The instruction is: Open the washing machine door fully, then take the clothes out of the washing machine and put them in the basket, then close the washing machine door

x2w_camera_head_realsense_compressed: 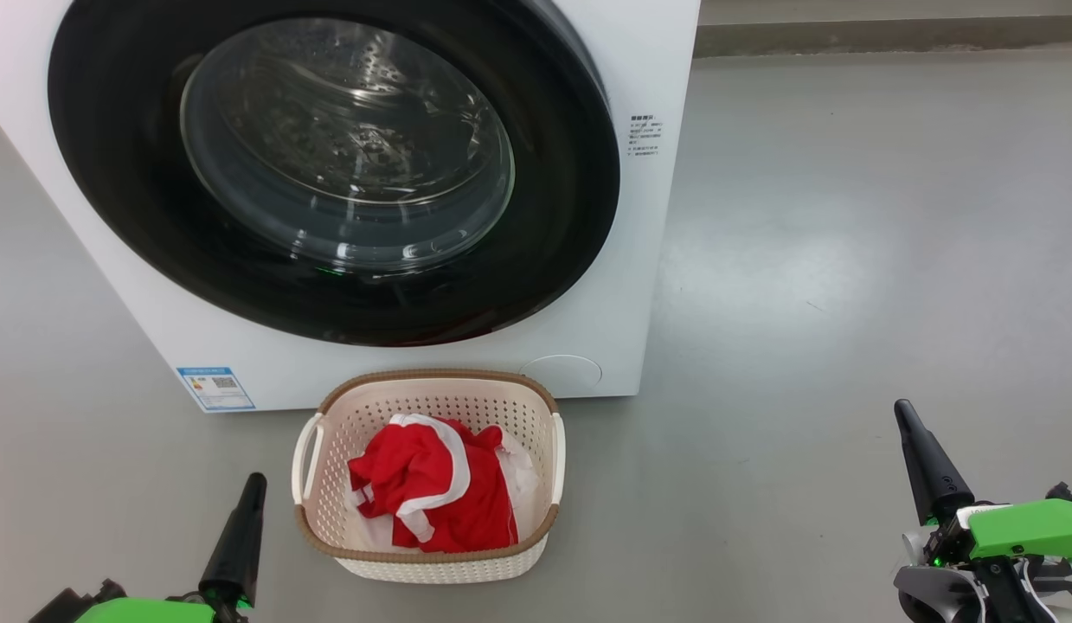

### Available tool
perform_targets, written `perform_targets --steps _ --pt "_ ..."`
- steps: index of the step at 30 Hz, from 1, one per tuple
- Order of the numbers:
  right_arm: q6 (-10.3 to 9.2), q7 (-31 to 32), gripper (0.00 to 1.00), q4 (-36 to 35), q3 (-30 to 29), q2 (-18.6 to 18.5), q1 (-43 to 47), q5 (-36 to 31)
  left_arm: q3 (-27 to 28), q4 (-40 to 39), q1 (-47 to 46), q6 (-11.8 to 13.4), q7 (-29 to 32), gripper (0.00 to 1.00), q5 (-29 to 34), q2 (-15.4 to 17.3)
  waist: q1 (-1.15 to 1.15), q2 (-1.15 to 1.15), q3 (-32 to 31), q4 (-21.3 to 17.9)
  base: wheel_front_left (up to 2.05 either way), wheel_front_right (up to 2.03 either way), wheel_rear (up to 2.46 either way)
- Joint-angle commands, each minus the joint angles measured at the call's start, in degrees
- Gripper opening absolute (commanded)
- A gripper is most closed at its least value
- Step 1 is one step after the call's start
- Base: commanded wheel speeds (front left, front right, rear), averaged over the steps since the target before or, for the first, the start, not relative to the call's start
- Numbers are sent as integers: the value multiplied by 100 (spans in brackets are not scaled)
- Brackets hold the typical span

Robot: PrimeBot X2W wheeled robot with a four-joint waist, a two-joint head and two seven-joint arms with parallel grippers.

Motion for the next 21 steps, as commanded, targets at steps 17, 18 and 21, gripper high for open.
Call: perform_targets --steps 17,18,21 --pt "-3 42 0 -150 102 -39 -239 4 187 -108 -231 -40 33 0 -48 64 0 0 0 0 0 0 0" --pt "-3 43 0 -150 101 -39 -239 3 187 -108 -231 -40 33 0 -48 64 0 0 0 0 0 0 0" --pt "-3 46 0 -150 98 -36 -239 1 187 -108 -231 -40 33 0 -48 64 0 0 0 0 0 0 0"
